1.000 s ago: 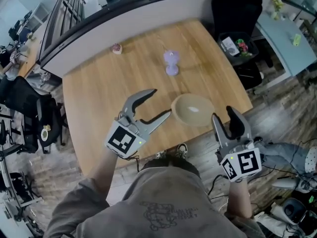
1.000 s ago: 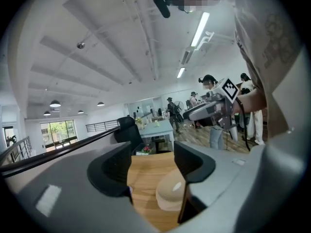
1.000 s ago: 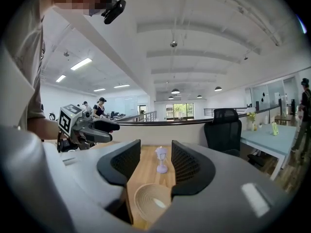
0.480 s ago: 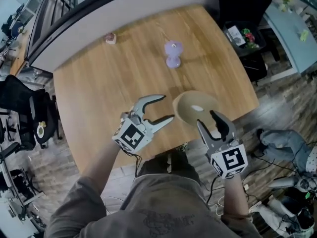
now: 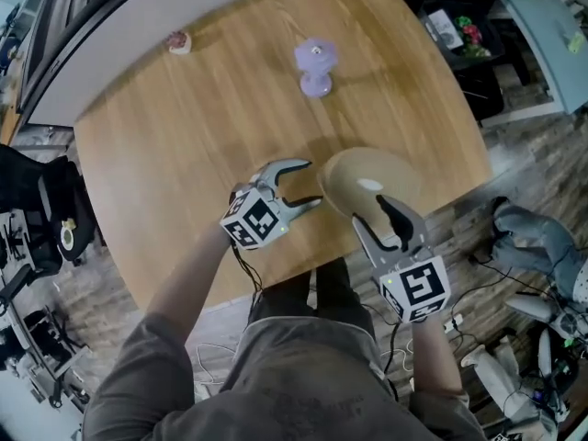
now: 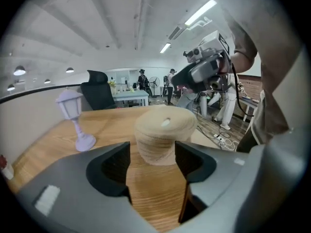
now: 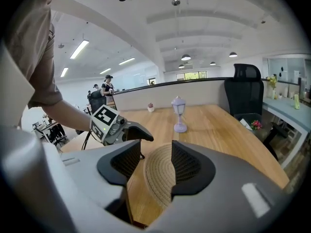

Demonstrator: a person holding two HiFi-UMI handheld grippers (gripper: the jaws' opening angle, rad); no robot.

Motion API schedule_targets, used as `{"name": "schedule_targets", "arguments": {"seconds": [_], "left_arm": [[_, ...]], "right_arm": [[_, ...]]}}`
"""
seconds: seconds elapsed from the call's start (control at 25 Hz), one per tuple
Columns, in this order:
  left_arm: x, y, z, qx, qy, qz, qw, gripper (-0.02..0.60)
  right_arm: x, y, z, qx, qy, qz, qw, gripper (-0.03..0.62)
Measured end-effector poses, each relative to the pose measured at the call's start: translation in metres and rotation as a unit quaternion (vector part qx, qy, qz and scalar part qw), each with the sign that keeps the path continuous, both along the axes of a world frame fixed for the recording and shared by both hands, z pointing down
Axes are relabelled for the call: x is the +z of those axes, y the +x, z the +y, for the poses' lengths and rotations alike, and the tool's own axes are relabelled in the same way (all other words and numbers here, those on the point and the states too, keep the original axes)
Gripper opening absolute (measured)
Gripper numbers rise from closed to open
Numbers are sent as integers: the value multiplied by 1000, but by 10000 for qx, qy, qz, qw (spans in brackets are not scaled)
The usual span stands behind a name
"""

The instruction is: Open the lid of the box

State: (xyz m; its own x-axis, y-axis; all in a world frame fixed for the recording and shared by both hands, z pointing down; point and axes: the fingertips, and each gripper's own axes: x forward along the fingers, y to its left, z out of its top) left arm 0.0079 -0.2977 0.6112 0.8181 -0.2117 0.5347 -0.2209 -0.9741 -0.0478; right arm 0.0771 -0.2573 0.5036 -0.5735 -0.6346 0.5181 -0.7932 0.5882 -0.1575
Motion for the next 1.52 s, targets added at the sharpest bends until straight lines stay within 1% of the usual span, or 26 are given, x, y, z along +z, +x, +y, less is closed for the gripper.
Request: {"name": "schedule_targets", "arguments": {"seconds": [0.2,0.32,0.36,0.44,0.56,0.6,0.72,0.84,0.92,1.04,1.12,1.24,1.28,1.52], "left_arm": [[36,12,-3,180,-156,-238,9994,290],[44,18,-6,252,-281,-206,9991,288],[44,19,-6,295,-307,-180,9989,280],[44,21,-4,354,-336,-127,9987,237],[44,23,-3,364,-357,-77,9987,231],[44,23,-3,365,-355,-75,9987,229],[45,23,-1,349,-362,-75,9987,221],[47,23,-1,320,-394,-63,9987,218],[47,24,-2,295,-402,-55,9987,218],[47,23,-3,236,-421,-30,9988,216],[47,22,-2,195,-435,-18,9989,215],[48,21,-2,144,-446,-30,9989,213],[49,22,-2,128,-453,-37,9989,213],[47,21,-3,92,-483,-40,9988,212]], "right_arm": [[34,-10,3,-124,-401,79,9991,183],[46,-15,3,-187,-592,145,9980,183],[50,-15,3,-216,-627,171,9977,183],[54,-18,3,-283,-664,216,9972,183],[61,-23,3,-412,-760,367,9956,193],[64,-26,3,-458,-785,448,9949,208],[77,-33,3,-634,-782,835,9914,212],[94,-40,5,-871,-870,1334,9834,212],[102,-42,3,-903,-946,1608,9783,212],[111,-45,-3,-847,-798,2126,9702,212],[115,-44,-6,-808,-596,2488,9633,212],[118,-41,-13,-676,-235,2878,9550,209],[119,-40,-13,-647,-154,2926,9539,204],[114,-42,-14,-586,28,2765,9592,147]]}}
